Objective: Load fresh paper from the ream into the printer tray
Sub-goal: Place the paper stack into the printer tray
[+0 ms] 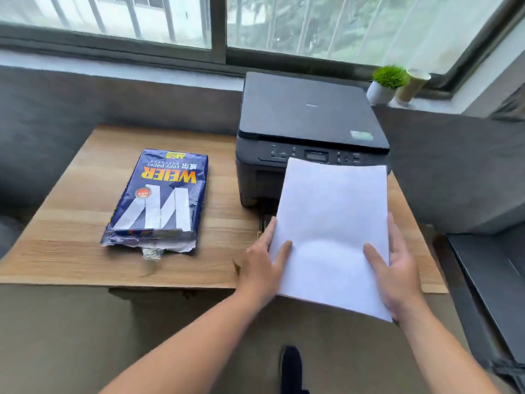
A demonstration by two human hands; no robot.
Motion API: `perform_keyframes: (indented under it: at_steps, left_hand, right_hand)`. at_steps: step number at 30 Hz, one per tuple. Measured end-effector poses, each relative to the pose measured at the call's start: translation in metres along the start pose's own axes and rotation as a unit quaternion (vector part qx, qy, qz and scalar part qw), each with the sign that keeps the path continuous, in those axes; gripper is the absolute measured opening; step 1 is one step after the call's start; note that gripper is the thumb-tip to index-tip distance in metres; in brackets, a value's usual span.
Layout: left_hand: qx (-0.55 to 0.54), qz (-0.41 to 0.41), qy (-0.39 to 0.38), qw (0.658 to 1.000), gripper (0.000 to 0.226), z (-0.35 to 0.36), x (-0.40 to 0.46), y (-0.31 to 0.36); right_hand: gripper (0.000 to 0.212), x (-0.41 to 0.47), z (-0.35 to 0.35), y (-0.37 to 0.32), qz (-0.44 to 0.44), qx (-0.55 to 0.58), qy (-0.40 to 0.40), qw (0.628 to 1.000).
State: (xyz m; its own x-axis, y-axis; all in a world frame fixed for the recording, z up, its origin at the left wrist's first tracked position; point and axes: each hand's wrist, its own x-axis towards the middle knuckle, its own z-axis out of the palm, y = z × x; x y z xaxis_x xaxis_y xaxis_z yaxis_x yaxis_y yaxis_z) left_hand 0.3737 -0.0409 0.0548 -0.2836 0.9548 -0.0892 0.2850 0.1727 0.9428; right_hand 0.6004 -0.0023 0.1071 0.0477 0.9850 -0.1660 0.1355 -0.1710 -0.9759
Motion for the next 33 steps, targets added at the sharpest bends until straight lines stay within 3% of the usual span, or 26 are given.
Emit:
perform_keyframes:
  at_steps: [4,7,10,17,26,33]
  left_hand:
    - [-0.007,-0.069,-0.043,0.997,0.059,0.064,0.033,0.001]
    - [-0.031,-0.156,-0.001,0.987,0.043,0.075,0.05,-0.014]
    - [0.006,-0.187,0.05,0.981,0.019,0.068,0.061,-0.035]
    - [0.095,-0.242,0.035,0.965,0.055,0.06,0.087,-0.05]
    - [0.105,-0.262,0.072,0.957,0.045,0.063,0.105,-0.068]
    - [0.113,-0.242,0.082,0.96,0.036,0.06,0.099,-0.073]
  right_hand:
    - [0.07,0.05,-0.05,0.034,0.045,-0.003,-0.007,0.999]
    - [0.07,0.069,-0.049,0.065,0.077,-0.004,-0.057,0.995]
    - [0.069,0.073,-0.033,0.088,0.144,0.001,-0.132,0.981]
    - [0.066,0.098,-0.012,0.106,0.209,-0.009,-0.144,0.967]
    - [0.063,0.145,0.004,0.11,0.207,-0.06,-0.147,0.965]
    - [0.059,0.167,0.019,0.123,0.225,-0.071,-0.097,0.967]
